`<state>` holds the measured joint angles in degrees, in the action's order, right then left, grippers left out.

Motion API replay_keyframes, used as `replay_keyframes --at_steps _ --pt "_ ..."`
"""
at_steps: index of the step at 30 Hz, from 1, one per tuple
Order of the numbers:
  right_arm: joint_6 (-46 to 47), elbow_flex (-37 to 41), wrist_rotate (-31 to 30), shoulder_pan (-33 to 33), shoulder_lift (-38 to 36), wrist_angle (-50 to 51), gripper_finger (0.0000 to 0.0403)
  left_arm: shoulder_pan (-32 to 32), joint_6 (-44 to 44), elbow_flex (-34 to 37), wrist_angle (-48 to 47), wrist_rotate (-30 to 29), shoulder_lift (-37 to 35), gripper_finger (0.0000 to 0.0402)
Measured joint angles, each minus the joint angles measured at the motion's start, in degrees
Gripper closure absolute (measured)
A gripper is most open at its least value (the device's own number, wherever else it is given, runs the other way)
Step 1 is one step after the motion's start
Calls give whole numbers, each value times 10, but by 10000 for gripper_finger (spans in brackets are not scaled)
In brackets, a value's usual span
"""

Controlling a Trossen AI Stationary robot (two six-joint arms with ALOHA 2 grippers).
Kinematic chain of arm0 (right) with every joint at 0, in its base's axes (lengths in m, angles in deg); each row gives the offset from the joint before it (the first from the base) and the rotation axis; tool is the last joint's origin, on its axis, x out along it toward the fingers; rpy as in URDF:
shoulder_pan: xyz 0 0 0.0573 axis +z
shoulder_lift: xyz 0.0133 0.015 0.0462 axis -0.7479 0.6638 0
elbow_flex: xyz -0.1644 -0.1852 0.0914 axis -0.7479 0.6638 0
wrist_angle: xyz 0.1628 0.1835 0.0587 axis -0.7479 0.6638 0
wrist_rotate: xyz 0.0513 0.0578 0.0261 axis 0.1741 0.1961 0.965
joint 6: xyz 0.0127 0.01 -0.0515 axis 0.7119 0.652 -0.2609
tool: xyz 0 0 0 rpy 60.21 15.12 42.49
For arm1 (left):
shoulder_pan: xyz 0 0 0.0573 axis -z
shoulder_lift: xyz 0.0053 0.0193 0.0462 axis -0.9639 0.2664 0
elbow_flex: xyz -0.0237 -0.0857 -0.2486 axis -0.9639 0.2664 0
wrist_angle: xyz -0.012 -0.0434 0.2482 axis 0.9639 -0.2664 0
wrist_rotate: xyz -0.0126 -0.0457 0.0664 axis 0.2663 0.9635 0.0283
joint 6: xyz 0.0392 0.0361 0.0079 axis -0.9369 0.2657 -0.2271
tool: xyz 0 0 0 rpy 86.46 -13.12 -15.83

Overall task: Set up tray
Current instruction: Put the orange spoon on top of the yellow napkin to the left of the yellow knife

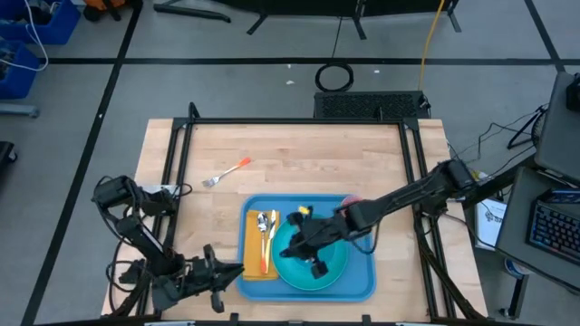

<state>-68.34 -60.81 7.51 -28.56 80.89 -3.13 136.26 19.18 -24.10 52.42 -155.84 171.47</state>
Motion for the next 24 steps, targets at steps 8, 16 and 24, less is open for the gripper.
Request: replay_keyframes --at_steps 8,16,24 --pt "15 -83 30 -5 93 26 403 17 -37 0 14 -32 0 358" --pt "34 -177 29 -12 201 65 403 17 -38 0 10 -36 0 353" --pt "72 -221 23 -11 254 84 403 18 -33 0 6 -30 0 353"
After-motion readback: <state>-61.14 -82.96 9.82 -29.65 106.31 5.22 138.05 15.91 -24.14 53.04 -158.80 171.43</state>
